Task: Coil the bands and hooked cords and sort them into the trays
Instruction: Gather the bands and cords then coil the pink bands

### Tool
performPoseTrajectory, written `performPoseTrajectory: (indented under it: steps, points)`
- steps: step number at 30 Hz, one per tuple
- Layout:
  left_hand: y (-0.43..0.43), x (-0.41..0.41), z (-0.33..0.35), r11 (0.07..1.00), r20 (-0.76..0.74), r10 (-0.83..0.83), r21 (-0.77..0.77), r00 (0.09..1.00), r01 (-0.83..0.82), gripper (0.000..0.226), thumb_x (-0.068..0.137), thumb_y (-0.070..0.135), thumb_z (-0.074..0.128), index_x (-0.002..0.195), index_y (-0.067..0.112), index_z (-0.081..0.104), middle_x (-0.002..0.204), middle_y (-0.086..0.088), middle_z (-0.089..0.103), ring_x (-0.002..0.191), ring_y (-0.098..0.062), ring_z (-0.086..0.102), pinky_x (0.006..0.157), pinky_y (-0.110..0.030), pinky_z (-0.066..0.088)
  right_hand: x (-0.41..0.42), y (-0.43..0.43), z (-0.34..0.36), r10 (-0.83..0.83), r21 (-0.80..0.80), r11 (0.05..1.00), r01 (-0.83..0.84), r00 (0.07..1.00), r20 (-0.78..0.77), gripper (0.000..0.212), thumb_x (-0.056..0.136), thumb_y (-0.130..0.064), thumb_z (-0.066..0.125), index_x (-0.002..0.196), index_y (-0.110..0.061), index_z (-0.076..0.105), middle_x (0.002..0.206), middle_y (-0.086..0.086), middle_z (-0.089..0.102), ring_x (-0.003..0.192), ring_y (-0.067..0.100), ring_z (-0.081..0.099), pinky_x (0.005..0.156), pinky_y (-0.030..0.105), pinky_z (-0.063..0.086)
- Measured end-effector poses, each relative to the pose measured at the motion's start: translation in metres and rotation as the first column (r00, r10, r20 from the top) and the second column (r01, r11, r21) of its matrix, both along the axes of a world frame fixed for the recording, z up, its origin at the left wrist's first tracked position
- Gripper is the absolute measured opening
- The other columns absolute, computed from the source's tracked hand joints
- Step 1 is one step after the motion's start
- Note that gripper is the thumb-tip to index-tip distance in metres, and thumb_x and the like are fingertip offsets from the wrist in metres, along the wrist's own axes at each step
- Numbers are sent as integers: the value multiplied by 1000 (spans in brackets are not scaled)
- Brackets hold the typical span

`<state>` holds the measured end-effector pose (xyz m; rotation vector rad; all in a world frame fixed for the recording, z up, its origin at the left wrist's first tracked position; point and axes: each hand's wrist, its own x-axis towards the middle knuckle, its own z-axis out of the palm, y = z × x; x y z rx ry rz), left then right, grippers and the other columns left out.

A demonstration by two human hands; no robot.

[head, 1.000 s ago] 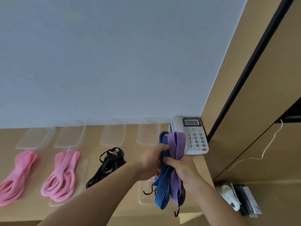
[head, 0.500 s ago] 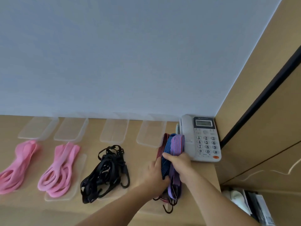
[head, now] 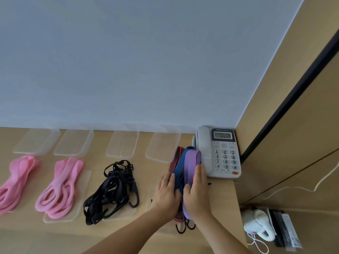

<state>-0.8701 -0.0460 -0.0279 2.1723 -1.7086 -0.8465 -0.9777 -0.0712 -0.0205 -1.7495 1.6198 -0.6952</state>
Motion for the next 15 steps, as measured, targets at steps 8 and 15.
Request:
performPoseTrajectory:
  steps: [8, 15]
  points:
    - [0, 4, 6, 969, -95, -121, 204, 988, 138, 65, 100, 17, 36, 157, 8, 6, 165, -8, 8, 151, -19, 10, 122, -27, 8, -16, 3, -21, 144, 52, 989, -136, 867, -478, 69, 97, -28, 42, 154, -4, 14, 164, 11, -1, 152, 26, 0, 122, 36, 11]
    - [5, 12, 28, 985, -79, -88, 145, 993, 99, 60, 98, 15, 38, 155, 8, 21, 162, -6, 17, 147, -24, 21, 121, -34, 18, -23, 0, -10, 112, -88, 978, -189, 831, -544, 81, 84, -32, 69, 152, -10, 32, 158, 10, 31, 137, 31, 39, 105, 44, 41]
